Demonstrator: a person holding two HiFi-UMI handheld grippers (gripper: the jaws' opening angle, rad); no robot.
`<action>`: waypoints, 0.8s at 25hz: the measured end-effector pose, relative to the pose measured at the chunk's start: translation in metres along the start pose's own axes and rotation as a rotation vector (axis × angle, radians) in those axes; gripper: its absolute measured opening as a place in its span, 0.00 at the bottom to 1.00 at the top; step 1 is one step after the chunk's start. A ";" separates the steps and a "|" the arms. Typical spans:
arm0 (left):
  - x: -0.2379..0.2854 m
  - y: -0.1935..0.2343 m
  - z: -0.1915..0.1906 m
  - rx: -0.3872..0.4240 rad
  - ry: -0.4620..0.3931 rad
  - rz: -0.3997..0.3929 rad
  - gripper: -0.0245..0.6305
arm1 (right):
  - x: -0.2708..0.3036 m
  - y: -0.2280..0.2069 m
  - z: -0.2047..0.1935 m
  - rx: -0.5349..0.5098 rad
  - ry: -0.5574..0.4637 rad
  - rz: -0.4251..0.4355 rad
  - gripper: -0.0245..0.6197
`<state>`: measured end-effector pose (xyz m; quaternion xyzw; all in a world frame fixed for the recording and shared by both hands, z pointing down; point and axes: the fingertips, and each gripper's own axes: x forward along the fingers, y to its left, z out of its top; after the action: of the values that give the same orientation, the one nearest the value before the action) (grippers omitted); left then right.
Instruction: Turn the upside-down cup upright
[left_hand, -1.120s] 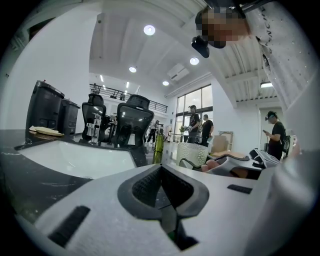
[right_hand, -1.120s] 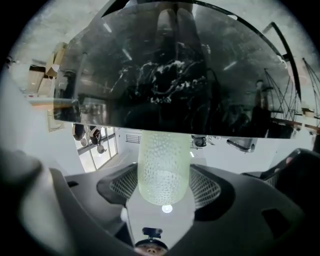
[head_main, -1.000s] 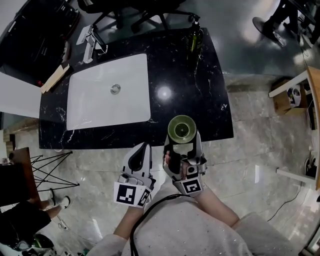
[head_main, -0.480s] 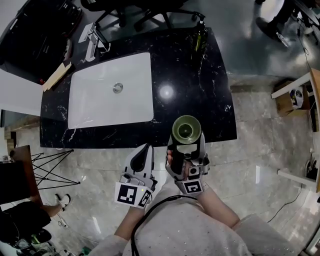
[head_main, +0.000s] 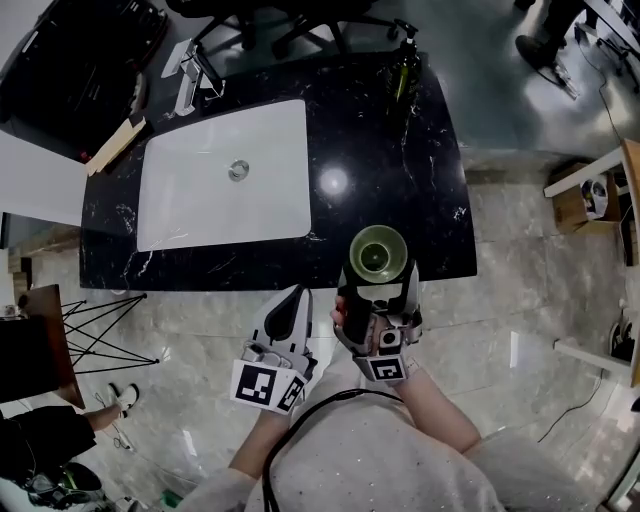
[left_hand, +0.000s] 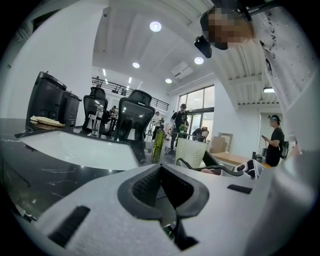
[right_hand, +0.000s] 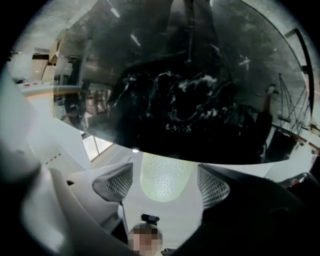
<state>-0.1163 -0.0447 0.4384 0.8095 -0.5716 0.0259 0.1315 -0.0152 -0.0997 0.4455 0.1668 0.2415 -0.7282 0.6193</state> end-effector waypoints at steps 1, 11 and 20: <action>0.000 0.000 -0.001 -0.003 0.000 0.000 0.05 | 0.000 0.001 -0.001 -0.002 0.010 0.007 0.63; -0.003 -0.007 0.003 -0.016 -0.022 -0.009 0.05 | 0.000 0.007 -0.022 -0.035 0.083 -0.005 0.63; -0.003 -0.020 0.010 -0.017 -0.059 -0.031 0.05 | -0.014 -0.001 -0.053 -0.169 0.187 -0.169 0.63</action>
<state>-0.0995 -0.0381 0.4248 0.8177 -0.5626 -0.0049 0.1218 -0.0167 -0.0580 0.4092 0.1602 0.3719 -0.7359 0.5426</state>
